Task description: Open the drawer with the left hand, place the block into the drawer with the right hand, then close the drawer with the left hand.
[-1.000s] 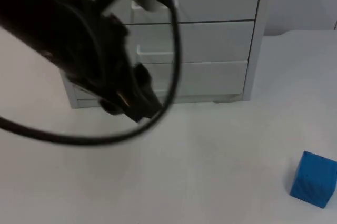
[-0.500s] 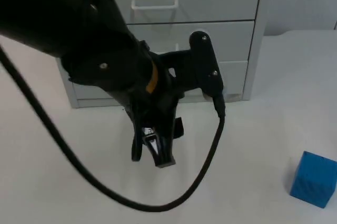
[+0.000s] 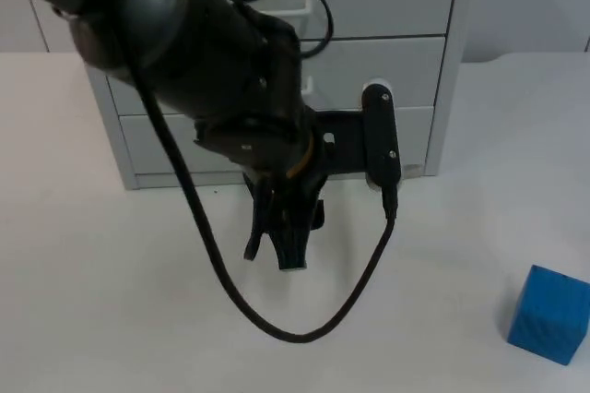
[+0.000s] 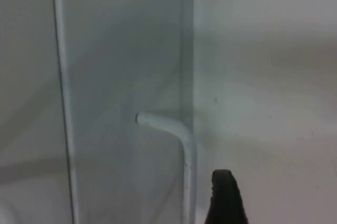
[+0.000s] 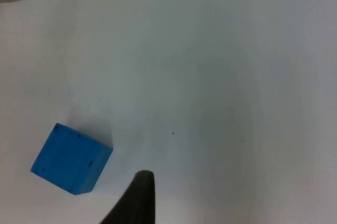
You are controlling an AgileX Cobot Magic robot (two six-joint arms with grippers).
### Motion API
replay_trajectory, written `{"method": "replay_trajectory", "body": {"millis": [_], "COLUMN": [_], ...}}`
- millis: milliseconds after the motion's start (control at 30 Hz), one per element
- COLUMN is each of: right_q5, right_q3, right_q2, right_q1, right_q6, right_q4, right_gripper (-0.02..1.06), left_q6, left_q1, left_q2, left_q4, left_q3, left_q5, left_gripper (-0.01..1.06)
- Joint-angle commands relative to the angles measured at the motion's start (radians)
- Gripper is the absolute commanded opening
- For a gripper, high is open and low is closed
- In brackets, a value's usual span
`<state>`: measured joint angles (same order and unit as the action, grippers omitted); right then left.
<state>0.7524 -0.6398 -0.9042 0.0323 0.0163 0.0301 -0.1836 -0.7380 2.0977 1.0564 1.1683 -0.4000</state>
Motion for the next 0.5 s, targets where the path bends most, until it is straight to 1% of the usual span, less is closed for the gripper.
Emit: {"method": "replay_trajectory", "body": {"millis": [0,33,100,167,267,467], "right_q5": [-0.009,-0.009,-0.009,-0.014,-0.018,-0.018], "right_q3": [-0.005,-0.005,-0.005,-0.005,-0.005,-0.005], "right_q2": [0.001,0.001,0.001,0.001,0.001,0.001], "right_q1": [0.003,0.003,0.003,0.003,0.003,0.003], "right_q6": [-0.002,-0.002,-0.002,-0.002,-0.002,-0.002], "right_q4": [-0.002,-0.002,-0.002,-0.002,-0.002,-0.001], "right_gripper": [1.05,1.05,1.05,1.05,1.05,1.05], "left_q6": [-0.125,-0.125,-0.188,-0.236,-0.260,-0.285], "left_q1": [-0.005,-0.005,-0.005,-0.005,-0.005,-0.005], "left_q2": [0.021,0.021,0.041,0.061,0.084,0.142], "left_q4": [0.145,0.145,0.248,0.322,0.358,0.340], "left_q3": [0.020,0.020,0.024,0.026,0.040,0.094], "left_q5": [-0.025,-0.025,-0.027,-0.042,-0.062,-0.084], "left_gripper": [0.54,0.54,0.54,0.54,0.54,0.54]}}
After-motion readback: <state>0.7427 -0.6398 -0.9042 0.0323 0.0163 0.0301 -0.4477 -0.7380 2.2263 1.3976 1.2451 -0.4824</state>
